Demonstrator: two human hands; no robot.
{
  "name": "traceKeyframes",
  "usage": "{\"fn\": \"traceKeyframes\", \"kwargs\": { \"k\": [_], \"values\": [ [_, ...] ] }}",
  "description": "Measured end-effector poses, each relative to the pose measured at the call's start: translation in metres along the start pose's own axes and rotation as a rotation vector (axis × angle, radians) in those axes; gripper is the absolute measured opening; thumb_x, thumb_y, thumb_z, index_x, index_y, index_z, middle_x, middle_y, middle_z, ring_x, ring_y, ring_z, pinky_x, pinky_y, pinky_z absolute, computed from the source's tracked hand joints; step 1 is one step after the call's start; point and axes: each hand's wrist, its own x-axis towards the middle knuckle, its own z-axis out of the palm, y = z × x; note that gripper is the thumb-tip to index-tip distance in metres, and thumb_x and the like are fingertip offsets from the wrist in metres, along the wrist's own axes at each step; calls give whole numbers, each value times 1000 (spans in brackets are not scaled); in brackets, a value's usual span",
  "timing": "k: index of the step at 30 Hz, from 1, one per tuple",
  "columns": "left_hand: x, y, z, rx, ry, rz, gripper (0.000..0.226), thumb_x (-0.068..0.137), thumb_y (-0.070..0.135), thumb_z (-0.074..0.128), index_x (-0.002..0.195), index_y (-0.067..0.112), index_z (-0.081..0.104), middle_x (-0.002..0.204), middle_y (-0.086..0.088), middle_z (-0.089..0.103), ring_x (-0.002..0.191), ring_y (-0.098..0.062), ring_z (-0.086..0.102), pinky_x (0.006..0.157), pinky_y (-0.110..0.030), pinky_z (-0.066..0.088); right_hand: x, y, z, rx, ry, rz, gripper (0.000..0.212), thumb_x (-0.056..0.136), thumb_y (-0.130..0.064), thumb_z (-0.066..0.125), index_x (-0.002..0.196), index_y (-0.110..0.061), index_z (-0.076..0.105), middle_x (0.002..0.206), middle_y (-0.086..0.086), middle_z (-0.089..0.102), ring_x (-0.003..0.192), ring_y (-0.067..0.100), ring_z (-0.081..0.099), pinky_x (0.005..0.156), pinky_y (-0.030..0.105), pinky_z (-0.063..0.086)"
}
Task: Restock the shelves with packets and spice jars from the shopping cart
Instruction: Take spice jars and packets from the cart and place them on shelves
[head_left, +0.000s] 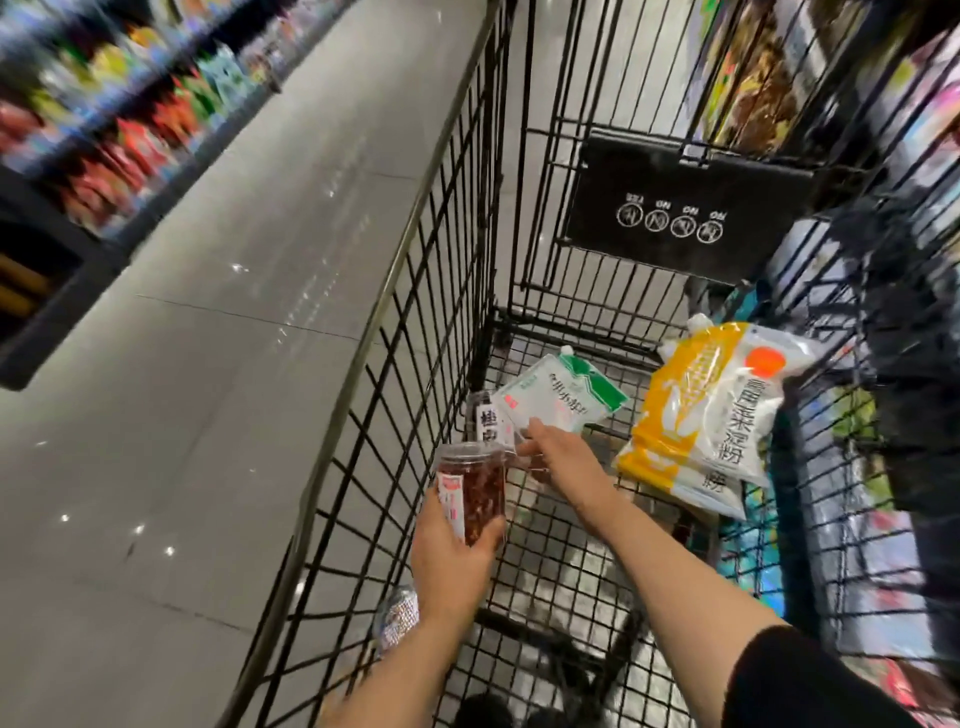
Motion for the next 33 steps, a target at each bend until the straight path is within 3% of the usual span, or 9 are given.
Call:
{"fn": "traceKeyframes", "kwargs": {
  "k": [3,6,9,12,20,23,28,31,33],
  "values": [
    [1,-18,1,14,32,-68,65,70,28,83,127,20,52,108,-1,65,100,-21,63,88,-41,53,25,18,13,-261,-20,-20,23,93,-22,57,106,-7,69,104,8,68,100,20,59,80,25,40],
    [8,-23,1,66,39,-84,59,75,26,81,126,19,51,109,-1,63,96,-17,60,80,-29,46,42,24,28,-410,-12,-31,29,91,-17,59,110,4,65,113,18,65,108,30,58,82,28,40],
    [12,-27,2,110,40,-60,62,73,27,81,127,17,52,110,-1,62,98,-16,59,82,-28,46,54,28,37,-400,125,6,28,87,-28,64,99,-2,67,99,15,67,97,30,61,68,26,38],
    [13,-30,5,124,43,-63,66,73,28,81,130,18,49,113,0,62,103,-16,59,87,-30,48,67,37,46,-472,147,63,47,80,-52,67,99,-8,64,95,8,67,91,26,62,68,27,42],
    [16,-31,2,102,24,-62,59,72,28,81,123,23,51,106,2,65,96,-15,63,86,-37,54,86,48,68,-159,206,163,77,54,-48,85,106,-12,42,103,5,62,90,23,61,77,34,52],
    [11,-24,-2,26,20,-80,54,73,27,80,120,26,51,104,3,65,96,-16,64,87,-41,54,73,52,48,-7,214,166,85,41,-52,83,108,-13,46,102,3,65,92,22,64,82,43,56],
    [-3,9,-6,-74,50,-55,52,77,22,79,122,22,52,105,1,66,96,-18,64,87,-35,52,22,38,-4,43,123,154,104,35,-55,87,122,-10,53,108,11,68,92,19,65,90,38,53],
    [-15,33,-9,-175,57,-48,47,79,23,77,119,24,51,104,3,66,97,-17,64,86,-33,50,-9,11,-37,127,110,118,71,63,-36,86,122,-10,55,102,11,67,69,9,64,61,18,52],
    [-22,52,-14,-270,71,-37,44,82,25,75,119,23,52,107,3,66,100,-16,63,88,-33,49,-24,-8,-58,227,134,87,61,70,-26,83,122,-9,57,91,4,67,68,8,65,58,20,51]
  ]
}}
